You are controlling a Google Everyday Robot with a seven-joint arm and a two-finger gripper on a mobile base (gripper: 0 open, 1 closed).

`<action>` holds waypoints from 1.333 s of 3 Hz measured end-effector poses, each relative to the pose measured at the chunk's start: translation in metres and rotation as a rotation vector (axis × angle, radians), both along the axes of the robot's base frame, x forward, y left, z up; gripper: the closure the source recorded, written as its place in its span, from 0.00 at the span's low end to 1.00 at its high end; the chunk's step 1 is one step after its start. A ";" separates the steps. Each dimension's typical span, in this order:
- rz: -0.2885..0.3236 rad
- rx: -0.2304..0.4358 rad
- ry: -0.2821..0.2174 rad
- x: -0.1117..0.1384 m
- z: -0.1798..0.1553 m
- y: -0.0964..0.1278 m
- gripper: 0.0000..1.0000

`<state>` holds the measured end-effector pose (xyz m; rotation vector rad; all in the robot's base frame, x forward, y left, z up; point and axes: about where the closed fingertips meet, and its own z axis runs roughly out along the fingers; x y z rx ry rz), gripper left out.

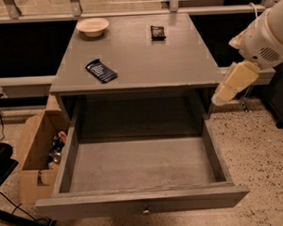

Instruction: Place rxbar blueberry into top drawer

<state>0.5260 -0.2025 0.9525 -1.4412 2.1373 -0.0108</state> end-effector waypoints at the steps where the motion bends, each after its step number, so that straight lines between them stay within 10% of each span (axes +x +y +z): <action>1: -0.137 0.108 -0.056 0.066 -0.011 0.016 0.00; 2: -0.225 0.160 -0.083 0.123 -0.015 0.051 0.00; 4: -0.277 0.201 -0.058 0.129 -0.016 0.064 0.00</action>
Offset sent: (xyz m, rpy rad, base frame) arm 0.2019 0.1041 -0.0223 0.2695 -0.0835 -0.4043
